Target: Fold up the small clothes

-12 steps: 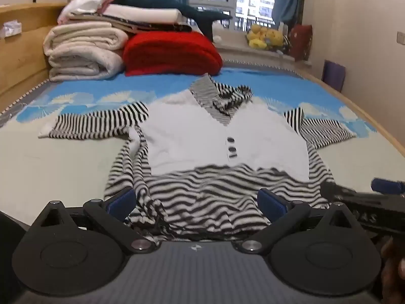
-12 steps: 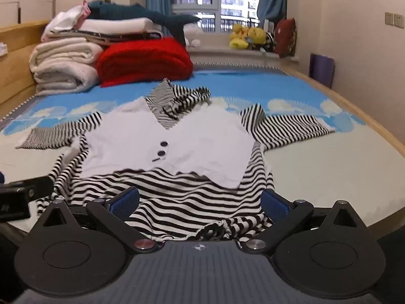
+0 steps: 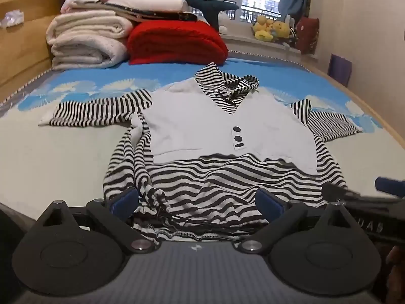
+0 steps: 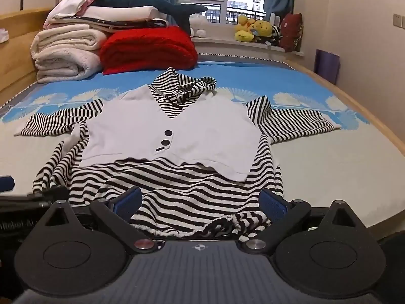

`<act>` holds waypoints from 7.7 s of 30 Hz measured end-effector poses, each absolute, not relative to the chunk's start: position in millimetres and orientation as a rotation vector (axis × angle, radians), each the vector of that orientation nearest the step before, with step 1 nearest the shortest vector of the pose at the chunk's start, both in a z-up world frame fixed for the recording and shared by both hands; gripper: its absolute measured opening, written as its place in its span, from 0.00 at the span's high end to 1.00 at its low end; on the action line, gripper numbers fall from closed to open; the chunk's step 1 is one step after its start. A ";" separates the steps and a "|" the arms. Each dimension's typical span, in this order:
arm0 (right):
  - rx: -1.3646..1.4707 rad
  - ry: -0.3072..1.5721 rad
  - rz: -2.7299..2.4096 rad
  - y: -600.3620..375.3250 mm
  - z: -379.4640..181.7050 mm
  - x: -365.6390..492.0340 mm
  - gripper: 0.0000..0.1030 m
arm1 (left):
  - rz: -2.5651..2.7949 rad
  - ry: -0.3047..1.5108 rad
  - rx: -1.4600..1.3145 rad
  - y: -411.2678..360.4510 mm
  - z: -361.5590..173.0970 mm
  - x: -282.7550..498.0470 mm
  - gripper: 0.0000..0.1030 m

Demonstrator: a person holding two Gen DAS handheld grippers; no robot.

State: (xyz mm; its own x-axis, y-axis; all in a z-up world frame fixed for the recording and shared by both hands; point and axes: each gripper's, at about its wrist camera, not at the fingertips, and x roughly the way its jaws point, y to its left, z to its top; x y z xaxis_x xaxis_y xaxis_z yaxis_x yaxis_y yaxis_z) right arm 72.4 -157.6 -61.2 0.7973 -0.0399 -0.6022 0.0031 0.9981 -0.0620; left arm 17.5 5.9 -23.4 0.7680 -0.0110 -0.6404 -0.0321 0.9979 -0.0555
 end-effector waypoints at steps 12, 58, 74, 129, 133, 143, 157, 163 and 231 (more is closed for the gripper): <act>-0.054 0.667 -0.003 -175.8 -30.8 35.1 0.05 | 0.006 0.668 -0.042 1.8 -19.4 12.4 0.03; -0.069 0.646 0.007 -171.6 -26.5 32.3 0.07 | -0.011 0.670 -0.045 0.7 -18.5 12.4 0.03; -0.067 0.646 0.007 -171.6 -26.5 32.1 0.07 | -0.011 0.664 -0.046 1.0 -15.9 11.4 0.03; -0.105 0.484 0.247 -119.2 29.2 340.8 0.22 | 0.689 0.781 -0.712 427.4 -74.3 327.9 0.58; -0.086 0.518 0.243 -127.1 23.0 354.8 0.44 | 0.711 0.799 -0.767 448.2 -89.7 328.0 0.58; -0.014 0.600 0.205 -144.8 13.9 365.2 0.46 | 0.651 0.712 -0.652 411.1 -50.6 337.8 1.00; 0.254 0.685 0.061 -197.1 4.5 331.9 0.50 | -0.353 0.721 -0.442 93.2 29.3 340.0 0.91; 0.399 0.740 -0.052 -225.6 -11.4 329.9 0.62 | -0.138 0.706 -0.544 124.5 25.9 338.2 0.86; 0.642 0.999 -0.286 -338.7 -118.1 416.6 0.60 | 0.009 1.129 -0.245 127.0 -58.4 406.2 0.76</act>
State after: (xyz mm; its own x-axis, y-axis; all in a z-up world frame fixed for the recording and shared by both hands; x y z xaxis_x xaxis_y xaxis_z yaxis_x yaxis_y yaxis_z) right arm 416.6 -338.7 -118.1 0.5241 0.0630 -0.8493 0.5023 0.7825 0.3679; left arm 406.2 127.0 -58.4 0.4307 -0.1160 -0.8950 -0.1307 0.9732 -0.1890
